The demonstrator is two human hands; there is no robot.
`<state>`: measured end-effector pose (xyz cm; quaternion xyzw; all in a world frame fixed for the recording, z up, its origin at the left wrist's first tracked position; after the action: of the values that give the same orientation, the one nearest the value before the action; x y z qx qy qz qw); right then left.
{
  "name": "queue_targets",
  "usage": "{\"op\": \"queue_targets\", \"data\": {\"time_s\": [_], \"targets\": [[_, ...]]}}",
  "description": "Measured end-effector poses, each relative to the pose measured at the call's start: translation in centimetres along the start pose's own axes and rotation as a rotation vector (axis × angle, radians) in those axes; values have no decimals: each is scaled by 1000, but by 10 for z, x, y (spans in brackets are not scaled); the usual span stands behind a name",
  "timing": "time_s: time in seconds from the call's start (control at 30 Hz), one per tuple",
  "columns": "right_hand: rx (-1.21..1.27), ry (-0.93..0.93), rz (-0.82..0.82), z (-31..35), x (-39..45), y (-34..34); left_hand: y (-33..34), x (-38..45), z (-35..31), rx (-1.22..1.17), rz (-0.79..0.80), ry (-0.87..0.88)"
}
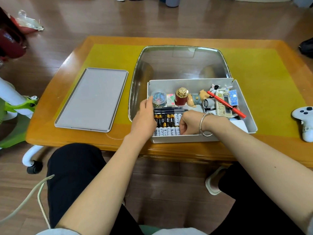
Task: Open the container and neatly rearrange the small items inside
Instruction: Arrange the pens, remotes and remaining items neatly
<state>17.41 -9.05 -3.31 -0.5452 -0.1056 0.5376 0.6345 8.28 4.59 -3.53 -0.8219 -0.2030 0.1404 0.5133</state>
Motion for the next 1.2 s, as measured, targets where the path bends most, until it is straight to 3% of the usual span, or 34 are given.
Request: {"op": "queue_targets", "data": {"time_s": [0.1, 0.33, 0.57, 0.7, 0.8, 0.93, 1.03, 1.2], "targets": [[31, -12, -22, -2, -4, -5, 0, 0, 0, -6, 0, -3], [-15, 59, 95, -6, -2, 1, -1, 0, -1, -39, -18, -22], [241, 34, 41, -14, -12, -14, -2, -3, -2, -50, -10, -25], [452, 17, -119, -22, -18, -28, -21, -12, -15, 158, -351, 273], [552, 10, -205, -27, -21, -37, -19, -12, -22, 248, -256, 468], [619, -26, -279, -28, -21, -44, -16, 1, -29, 344, -189, 492], [551, -22, -305, -32, -21, -44, -11, 12, -34, 381, -127, 498], [46, -33, -476, -31, -15, -41, -6, 24, -38, 464, -81, 479]]}}
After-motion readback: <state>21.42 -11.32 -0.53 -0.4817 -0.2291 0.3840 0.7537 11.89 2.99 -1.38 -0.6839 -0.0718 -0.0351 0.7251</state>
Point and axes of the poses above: each hand's wrist, its own x-axis towards the middle knuckle, its own y-axis out of the palm, z = x × y, the point moved 4 cm from there along x, towards the middle knuckle, and after that the axes turned 8 degrees about x, right-handed, at the moved point
